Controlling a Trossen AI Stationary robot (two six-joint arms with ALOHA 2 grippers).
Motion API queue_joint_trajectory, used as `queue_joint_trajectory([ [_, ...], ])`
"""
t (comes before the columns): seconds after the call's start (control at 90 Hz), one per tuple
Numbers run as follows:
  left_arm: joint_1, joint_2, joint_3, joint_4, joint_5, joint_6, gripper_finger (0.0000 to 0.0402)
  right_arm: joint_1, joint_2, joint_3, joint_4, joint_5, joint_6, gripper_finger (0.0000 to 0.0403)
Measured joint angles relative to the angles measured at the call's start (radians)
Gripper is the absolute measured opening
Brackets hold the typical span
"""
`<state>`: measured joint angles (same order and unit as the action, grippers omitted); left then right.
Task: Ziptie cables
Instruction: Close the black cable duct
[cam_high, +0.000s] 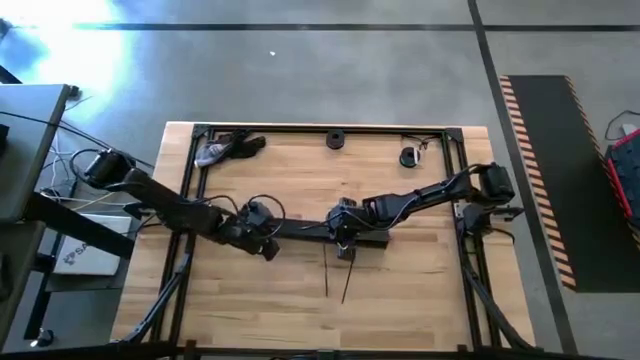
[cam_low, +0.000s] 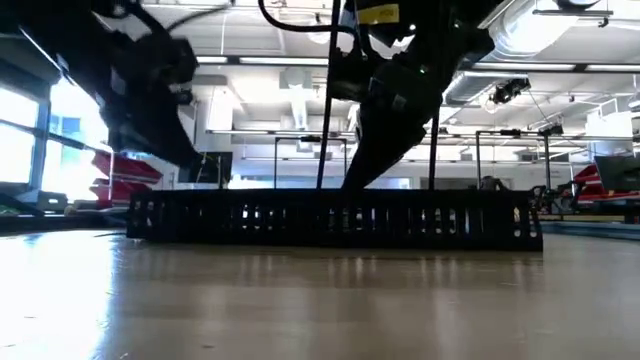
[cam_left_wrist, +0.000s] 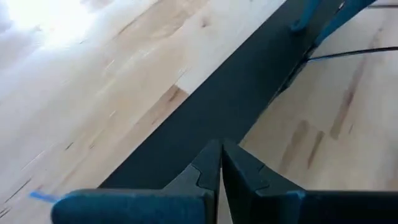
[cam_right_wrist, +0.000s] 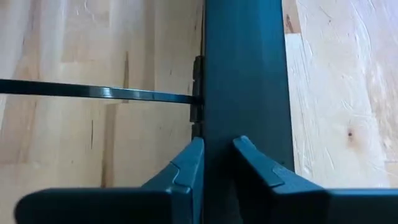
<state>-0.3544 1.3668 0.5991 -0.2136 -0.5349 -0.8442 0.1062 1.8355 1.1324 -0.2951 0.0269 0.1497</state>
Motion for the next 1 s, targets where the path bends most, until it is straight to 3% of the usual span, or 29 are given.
queue_joint_trajectory([
  [0.3,0.018,0.132,0.008,0.049,-0.011,0.001,0.0,-0.001,-0.001,-0.002,-0.011,-0.023,-0.03,0.0053],
  [0.478,0.014,0.133,0.008,0.058,0.005,-0.007,0.0,0.0,-0.042,0.008,-0.069,-0.037,-0.099,0.0097],
  [0.633,0.014,0.133,0.007,0.056,0.007,-0.007,0.0,0.003,-0.157,0.049,-0.221,-0.035,-0.132,0.0143],
  [0.778,0.014,0.133,0.006,0.06,0.006,-0.007,0.0,0.021,-0.297,0.04,-0.351,0.022,-0.111,0.0159],
  [1.0,0.013,0.133,0.005,0.062,0.006,0.0,0.0,0.036,-0.55,-0.186,-0.42,0.001,0.051,0.0161],
])
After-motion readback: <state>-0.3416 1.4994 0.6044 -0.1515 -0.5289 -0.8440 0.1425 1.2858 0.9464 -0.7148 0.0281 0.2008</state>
